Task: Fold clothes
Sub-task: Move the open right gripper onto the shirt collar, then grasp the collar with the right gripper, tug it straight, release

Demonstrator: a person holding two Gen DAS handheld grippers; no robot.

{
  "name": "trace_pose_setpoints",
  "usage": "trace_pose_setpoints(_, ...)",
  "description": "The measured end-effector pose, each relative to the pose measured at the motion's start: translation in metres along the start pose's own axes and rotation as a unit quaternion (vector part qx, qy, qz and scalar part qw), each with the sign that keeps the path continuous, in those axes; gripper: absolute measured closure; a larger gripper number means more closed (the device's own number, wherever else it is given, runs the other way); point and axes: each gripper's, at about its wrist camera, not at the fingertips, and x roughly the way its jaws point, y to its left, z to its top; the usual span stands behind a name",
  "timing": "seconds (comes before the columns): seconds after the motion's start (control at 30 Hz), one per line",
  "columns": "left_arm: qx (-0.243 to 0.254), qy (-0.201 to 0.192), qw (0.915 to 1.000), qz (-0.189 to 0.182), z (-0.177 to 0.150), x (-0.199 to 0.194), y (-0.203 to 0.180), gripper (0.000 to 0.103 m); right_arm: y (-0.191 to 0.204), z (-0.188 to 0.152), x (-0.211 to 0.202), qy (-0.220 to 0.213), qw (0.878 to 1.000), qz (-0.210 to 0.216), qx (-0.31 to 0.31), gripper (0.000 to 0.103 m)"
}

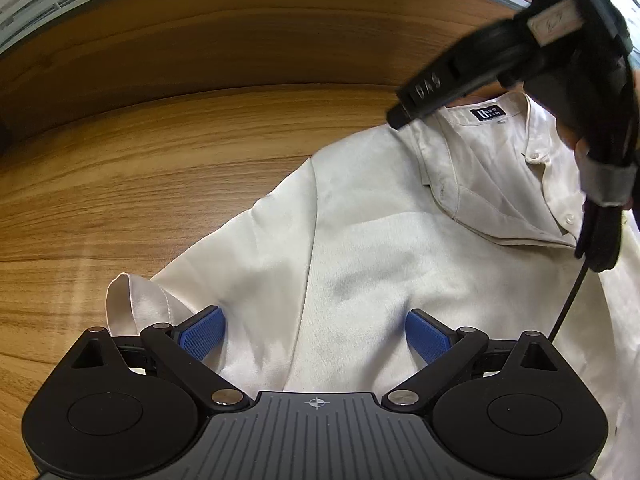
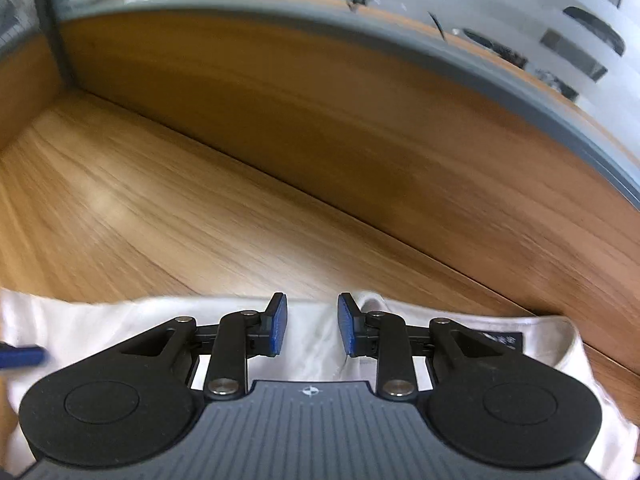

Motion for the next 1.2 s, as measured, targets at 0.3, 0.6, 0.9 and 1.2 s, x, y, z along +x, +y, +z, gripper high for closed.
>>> trace_pose_setpoints(0.3, 0.01, -0.006, 0.9999, 0.002, -0.006, -0.006, 0.005, 0.003, -0.005, -0.011, 0.006, 0.022, 1.0, -0.018, 0.01, 0.066)
trace_pose_setpoints(0.6, 0.013, -0.005, 0.9999, 0.007, -0.005, 0.001, -0.003, 0.001, -0.015, -0.009, 0.013, 0.033, 0.997, 0.012, 0.075, 0.058)
trace_pose_setpoints(0.9, 0.013, -0.006, 0.9999, 0.009, -0.004, 0.003, -0.008, 0.001, 0.0, -0.007, 0.007, 0.018, 0.999, -0.014, 0.046, 0.092)
trace_pose_setpoints(1.2, 0.014, -0.004, 0.9998, 0.015, -0.005, 0.005, -0.01, 0.0, -0.036, 0.0, -0.031, -0.03, 0.995, 0.0, 0.097, 0.098)
